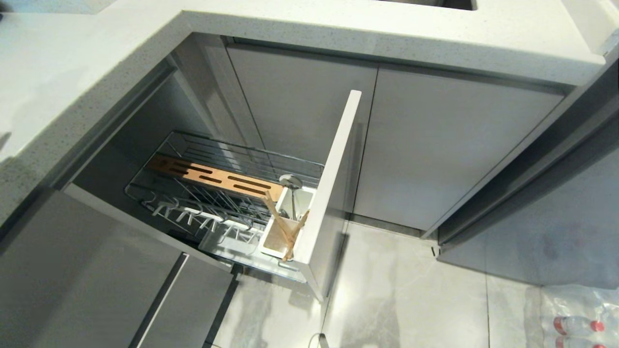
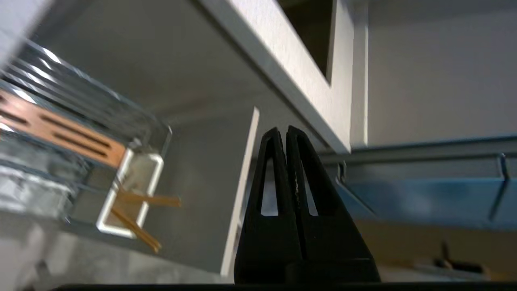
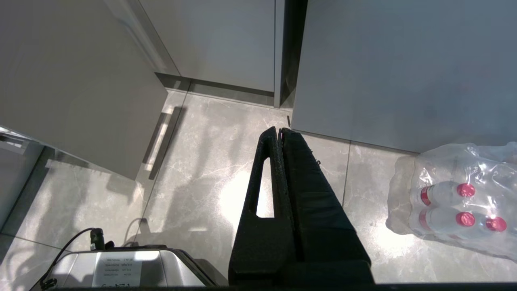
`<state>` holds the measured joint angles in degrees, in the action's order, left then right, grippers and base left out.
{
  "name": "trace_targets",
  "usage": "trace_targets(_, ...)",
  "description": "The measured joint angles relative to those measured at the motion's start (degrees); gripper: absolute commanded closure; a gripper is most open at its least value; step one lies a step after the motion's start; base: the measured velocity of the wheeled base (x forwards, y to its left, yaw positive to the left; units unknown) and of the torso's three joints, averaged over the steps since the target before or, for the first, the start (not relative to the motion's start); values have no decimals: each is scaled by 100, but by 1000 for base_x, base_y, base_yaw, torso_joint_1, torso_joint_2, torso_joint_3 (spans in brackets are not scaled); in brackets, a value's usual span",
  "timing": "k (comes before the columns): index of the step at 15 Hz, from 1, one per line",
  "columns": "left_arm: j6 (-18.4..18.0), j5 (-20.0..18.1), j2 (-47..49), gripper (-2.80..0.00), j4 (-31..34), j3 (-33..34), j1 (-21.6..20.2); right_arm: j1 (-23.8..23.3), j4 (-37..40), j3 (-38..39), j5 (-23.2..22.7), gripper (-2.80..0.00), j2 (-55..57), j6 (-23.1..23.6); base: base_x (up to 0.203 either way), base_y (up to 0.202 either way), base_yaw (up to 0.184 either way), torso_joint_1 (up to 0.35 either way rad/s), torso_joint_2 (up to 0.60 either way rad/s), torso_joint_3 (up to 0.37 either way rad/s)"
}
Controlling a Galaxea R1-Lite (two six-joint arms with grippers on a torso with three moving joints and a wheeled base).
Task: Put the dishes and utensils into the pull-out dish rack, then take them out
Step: Take the chopsticks out of the cupboard
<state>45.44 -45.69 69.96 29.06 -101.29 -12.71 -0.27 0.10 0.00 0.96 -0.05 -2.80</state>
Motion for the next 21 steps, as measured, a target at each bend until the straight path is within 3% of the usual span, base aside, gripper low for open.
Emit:
trace_targets(2, -125, 63, 376, 0, 329, -13, 438, 0, 0, 0, 0, 0, 0, 0, 0, 0, 0, 0, 0, 0)
trace_targets(3, -301, 292, 553, 0, 587, -13, 719, 0, 0, 0, 0, 0, 0, 1, 0, 0, 0, 0, 0, 0)
trace_targets(4, -571, 664, 726, 0, 940, -13, 1039, 0, 0, 0, 0, 0, 0, 2, 0, 0, 0, 0, 0, 0)
trace_targets(7, -1502, 2294, 1247, 0, 2049, 7, 2127, 0, 0, 0, 0, 0, 2, 1, 0, 0, 0, 0, 0, 0)
trace_targets(9, -1696, 3416, 1589, 0, 2427, 135, 2796, 0, 0, 0, 0, 0, 2, 2, 0, 0, 0, 0, 0, 0)
trace_targets(11, -1556, 4014, 1900, 0, 2485, 256, 3210, 0, 0, 0, 0, 0, 0, 0, 0, 0, 0, 0, 0, 0)
trace_targets(16, -828, 4155, 2610, 0, 2352, 257, 3679, 0, 0, 0, 0, 0, 2, 0, 0, 0, 0, 0, 0, 0)
trace_targets(21, -663, 4334, 3129, 0, 2328, 87, 3716, 0, 0, 0, 0, 0, 2, 0, 0, 0, 0, 0, 0, 0)
